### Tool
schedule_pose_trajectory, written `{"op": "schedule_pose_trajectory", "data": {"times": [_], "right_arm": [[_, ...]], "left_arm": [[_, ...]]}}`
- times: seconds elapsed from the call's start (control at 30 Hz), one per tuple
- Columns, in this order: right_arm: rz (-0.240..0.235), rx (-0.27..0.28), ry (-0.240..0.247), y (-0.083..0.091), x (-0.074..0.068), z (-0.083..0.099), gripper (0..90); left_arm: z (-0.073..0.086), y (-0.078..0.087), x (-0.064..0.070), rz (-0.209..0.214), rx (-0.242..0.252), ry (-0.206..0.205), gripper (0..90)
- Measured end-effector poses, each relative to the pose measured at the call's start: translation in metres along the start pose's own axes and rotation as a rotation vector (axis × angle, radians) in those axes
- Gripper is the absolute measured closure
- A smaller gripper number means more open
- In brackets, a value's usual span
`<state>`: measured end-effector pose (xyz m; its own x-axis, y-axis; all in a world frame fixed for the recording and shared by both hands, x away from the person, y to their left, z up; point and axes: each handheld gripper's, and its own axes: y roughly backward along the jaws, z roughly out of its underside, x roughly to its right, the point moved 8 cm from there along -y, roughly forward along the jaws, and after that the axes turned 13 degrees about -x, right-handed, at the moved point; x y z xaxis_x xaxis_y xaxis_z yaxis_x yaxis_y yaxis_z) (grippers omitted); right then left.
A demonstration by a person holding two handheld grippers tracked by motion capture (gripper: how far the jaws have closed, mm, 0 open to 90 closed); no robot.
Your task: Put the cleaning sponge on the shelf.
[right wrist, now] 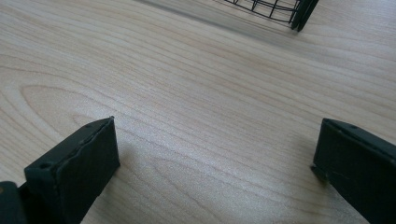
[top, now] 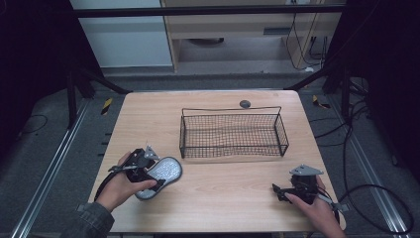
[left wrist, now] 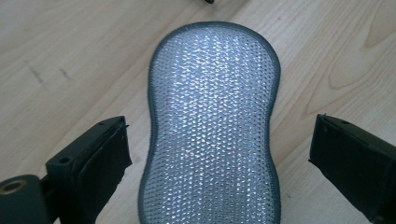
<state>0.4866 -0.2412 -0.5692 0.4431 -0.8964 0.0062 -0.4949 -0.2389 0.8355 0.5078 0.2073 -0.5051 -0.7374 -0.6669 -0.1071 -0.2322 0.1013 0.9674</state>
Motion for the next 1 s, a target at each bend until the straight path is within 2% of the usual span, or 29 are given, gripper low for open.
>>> {"op": "schedule_pose_trajectory", "data": {"times": [0.03, 0.17, 0.4, 0.47, 0.57, 0.9, 1.0], "right_arm": [[0.0, 0.0, -0.002, 0.0, 0.0, 0.0, 0.3], [0.0, 0.0, -0.002, 0.0, 0.0, 0.0, 0.3], [-0.001, -0.001, -0.001, 0.0, 0.0, 0.0, 0.3], [-0.001, 0.0, -0.001, 0.0, 0.0, 0.0, 0.3], [-0.001, 0.0, 0.0, 0.0, 0.0, 0.0, 0.3], [0.0, 0.0, -0.001, 0.0, 0.0, 0.0, 0.3], [0.0, 0.0, -0.001, 0.0, 0.0, 0.0, 0.3]], "left_arm": [[-0.001, -0.002, -0.001, -0.008, -0.008, -0.007, 4.2], [-0.003, -0.01, 0.001, 0.012, -0.04, -0.013, 4.2], [0.0, -0.022, -0.005, 0.035, -0.089, 0.009, 4.2], [0.001, -0.024, -0.005, 0.033, -0.1, 0.003, 4.1], [0.0, -0.028, -0.004, 0.039, -0.114, -0.009, 3.8], [0.0, -0.042, -0.009, 0.046, -0.146, 0.004, 3.9], [0.0, -0.045, -0.008, 0.064, -0.148, 0.015, 4.1]]}}
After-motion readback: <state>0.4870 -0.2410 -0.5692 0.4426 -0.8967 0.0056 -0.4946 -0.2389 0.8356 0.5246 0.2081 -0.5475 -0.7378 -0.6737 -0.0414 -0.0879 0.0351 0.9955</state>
